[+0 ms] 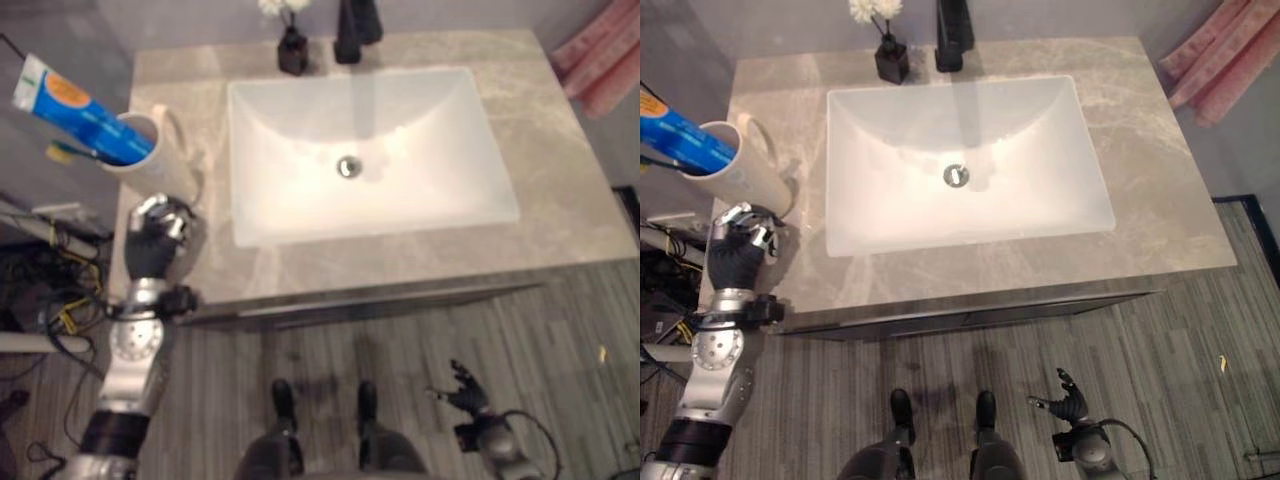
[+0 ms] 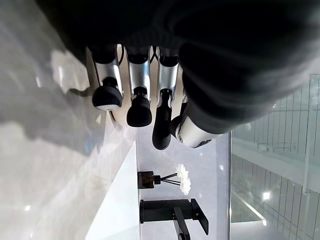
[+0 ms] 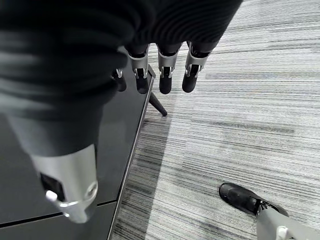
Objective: Put brush and paste in cup on sink, flatten towel.
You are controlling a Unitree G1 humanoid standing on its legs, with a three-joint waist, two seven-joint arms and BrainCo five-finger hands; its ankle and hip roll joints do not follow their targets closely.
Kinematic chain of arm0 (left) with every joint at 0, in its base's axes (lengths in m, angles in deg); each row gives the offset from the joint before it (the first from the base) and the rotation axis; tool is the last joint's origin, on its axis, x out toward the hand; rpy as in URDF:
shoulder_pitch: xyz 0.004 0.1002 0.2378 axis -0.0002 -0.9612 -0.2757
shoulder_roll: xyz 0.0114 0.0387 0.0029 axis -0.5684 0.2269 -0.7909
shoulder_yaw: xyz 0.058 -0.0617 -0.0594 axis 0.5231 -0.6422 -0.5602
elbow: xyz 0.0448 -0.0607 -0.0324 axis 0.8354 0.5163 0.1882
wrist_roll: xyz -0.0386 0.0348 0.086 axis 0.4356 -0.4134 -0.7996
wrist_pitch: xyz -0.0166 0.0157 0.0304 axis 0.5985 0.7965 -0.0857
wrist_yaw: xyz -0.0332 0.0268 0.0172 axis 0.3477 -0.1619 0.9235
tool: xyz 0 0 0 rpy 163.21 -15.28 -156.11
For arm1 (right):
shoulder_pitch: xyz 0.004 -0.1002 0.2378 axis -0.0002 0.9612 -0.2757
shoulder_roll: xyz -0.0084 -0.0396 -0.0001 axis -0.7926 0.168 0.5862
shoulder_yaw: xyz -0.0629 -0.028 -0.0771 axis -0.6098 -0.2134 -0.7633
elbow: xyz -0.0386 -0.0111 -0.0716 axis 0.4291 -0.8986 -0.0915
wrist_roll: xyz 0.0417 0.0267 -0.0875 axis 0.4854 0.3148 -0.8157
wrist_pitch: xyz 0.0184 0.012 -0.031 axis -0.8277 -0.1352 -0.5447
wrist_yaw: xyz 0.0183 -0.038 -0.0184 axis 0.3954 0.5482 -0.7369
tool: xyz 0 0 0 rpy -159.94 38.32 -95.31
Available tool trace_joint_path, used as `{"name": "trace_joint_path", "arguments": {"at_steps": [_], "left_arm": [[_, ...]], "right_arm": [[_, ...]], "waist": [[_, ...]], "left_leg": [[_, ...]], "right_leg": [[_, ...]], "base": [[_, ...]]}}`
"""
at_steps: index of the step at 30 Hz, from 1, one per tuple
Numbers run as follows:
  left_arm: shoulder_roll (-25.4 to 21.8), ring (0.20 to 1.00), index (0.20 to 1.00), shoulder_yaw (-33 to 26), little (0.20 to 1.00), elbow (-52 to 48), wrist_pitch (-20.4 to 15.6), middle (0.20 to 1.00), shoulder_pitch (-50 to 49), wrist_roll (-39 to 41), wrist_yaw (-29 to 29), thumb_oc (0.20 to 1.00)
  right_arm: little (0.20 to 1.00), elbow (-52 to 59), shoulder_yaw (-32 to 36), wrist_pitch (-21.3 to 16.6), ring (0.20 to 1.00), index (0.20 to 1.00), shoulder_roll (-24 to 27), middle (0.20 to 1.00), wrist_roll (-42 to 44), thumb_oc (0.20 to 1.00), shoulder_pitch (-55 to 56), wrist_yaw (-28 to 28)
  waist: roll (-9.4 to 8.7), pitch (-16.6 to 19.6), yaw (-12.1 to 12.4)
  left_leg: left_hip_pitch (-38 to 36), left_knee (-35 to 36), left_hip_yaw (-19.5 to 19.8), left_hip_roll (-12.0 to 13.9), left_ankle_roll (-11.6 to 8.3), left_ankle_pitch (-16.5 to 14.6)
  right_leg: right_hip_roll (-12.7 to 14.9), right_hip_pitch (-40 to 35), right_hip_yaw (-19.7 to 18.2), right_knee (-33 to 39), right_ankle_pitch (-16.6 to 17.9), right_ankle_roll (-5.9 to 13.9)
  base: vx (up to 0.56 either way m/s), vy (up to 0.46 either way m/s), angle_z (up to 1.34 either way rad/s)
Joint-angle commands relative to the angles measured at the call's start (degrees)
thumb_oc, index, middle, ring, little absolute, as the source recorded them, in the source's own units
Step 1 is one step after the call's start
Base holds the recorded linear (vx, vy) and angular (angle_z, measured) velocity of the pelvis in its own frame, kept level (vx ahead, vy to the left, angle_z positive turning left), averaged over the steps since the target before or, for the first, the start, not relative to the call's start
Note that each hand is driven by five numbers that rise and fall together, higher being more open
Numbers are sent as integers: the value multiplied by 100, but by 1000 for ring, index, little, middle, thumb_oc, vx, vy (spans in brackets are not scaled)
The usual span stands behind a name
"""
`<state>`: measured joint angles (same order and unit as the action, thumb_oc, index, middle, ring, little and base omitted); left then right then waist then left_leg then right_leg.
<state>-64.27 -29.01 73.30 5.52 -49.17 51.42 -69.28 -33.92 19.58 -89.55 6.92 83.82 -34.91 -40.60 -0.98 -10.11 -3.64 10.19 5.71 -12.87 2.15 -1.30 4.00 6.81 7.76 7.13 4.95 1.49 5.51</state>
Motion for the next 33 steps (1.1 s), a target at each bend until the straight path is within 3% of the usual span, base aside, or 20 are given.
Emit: {"name": "trace_joint_path", "arguments": {"at_steps": [1, 7, 17, 33], "left_arm": [[-129, 200, 200, -31, 200, 178, -358, 200, 426, -48, 66, 200], [92, 200, 200, 34, 200, 112, -280, 200, -19, 44, 335, 200], [178, 200, 200, -503, 200, 46, -217, 200, -863, -58, 395, 200], [27, 200, 200, -713, 200, 207, -260, 200, -483, -145, 121, 200]], "right_arm": [[1000, -133, -106, -127, 1000, 1000, 99, 1000, -176, 1000, -54, -143], [1000, -241, -108, -81, 1000, 1000, 3, 1000, -204, 1000, 21, -105], [1000, -352, -17, -59, 1000, 1000, -108, 1000, -282, 1000, 154, -48], [1000, -487, -144, -98, 1000, 1000, -166, 1000, -69, 1000, 176, 170]], "waist": [[-116, 160, -110], [-107, 308, -93], [-93, 480, 38], [-61, 463, 7]], "left_leg": [[-224, -71, 416, 285, -92, -529], [-385, -71, 418, 293, -83, -574], [-568, -71, 439, 266, -51, -610], [-370, -71, 522, 201, -48, -539]], "right_leg": [[303, 61, 147, 5, 196, 216], [309, -129, 184, 5, 155, 191], [314, -349, 258, 5, 126, 179], [363, -222, 326, 5, 197, 201]], "base": [[0, 0, 0], [-20, -2, 0], [-44, 5, 1], [-16, 9, 4]]}}
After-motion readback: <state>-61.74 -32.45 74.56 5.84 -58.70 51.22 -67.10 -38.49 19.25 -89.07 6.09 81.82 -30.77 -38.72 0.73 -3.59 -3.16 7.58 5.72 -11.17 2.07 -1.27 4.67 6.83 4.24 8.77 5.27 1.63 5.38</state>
